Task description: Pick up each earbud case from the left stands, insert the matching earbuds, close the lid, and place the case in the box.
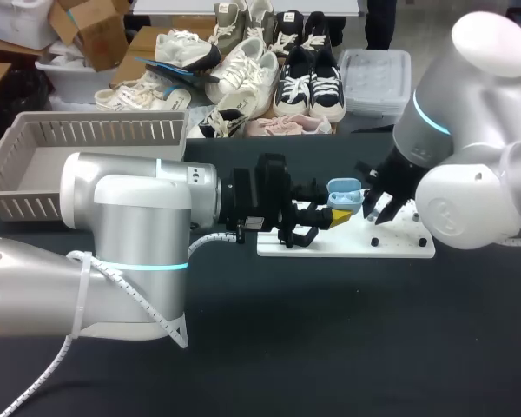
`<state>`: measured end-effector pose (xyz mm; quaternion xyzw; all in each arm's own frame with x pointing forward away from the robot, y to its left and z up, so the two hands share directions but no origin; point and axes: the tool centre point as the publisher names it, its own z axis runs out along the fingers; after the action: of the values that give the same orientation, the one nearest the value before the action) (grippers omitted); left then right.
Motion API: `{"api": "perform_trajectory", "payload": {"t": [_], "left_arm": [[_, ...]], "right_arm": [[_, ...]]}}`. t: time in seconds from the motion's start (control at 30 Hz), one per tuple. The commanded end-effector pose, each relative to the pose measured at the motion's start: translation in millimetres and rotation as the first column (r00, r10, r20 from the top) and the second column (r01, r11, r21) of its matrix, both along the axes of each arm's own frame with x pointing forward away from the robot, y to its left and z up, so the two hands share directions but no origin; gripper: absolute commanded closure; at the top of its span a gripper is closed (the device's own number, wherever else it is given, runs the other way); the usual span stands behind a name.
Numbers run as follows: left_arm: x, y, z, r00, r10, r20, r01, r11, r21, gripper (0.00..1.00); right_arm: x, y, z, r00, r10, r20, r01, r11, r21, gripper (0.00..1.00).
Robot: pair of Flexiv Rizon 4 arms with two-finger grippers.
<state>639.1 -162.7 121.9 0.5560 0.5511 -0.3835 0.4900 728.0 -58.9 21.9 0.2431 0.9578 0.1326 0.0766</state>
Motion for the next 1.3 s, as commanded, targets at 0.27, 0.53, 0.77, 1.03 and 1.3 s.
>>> {"api": "perform_trajectory", "payload": {"t": [0.27, 0.53, 0.77, 1.03, 1.3], "left_arm": [[-3.2, -1.6, -1.0, 1.0, 0.02, 0.007, -0.02, 1.0, -0.004, 1.0], [-3.2, -1.6, -1.0, 1.0, 0.02, 0.007, -0.02, 1.0, -0.004, 1.0], [-3.2, -1.6, -1.0, 1.0, 0.02, 0.007, -0.02, 1.0, -0.004, 1.0], [-3.2, -1.6, -1.0, 1.0, 0.02, 0.007, -0.02, 1.0, -0.004, 1.0], [-3.2, -1.6, -1.0, 1.0, 0.02, 0.007, -0.02, 1.0, -0.004, 1.0]], "right_arm": [[-0.1, 3.4, 0.1, 1.0, 0.003, -0.004, -0.003, 1.0, -0.006, 1.0], [-5.7, -2.4, 8.9, 1.0, -0.005, 0.013, 0.005, 1.0, -0.009, 1.0], [-13.6, -7.4, 17.0, 1.0, -0.004, 0.025, 0.004, 1.0, -0.013, 1.0], [-29.0, -21.3, 24.6, 0.998, 0.056, 0.015, -0.055, 0.997, -0.052, 1.0], [-49.5, -42.5, 31.8, 0.982, 0.188, 0.018, -0.185, 0.979, -0.085, 1.0]]}}
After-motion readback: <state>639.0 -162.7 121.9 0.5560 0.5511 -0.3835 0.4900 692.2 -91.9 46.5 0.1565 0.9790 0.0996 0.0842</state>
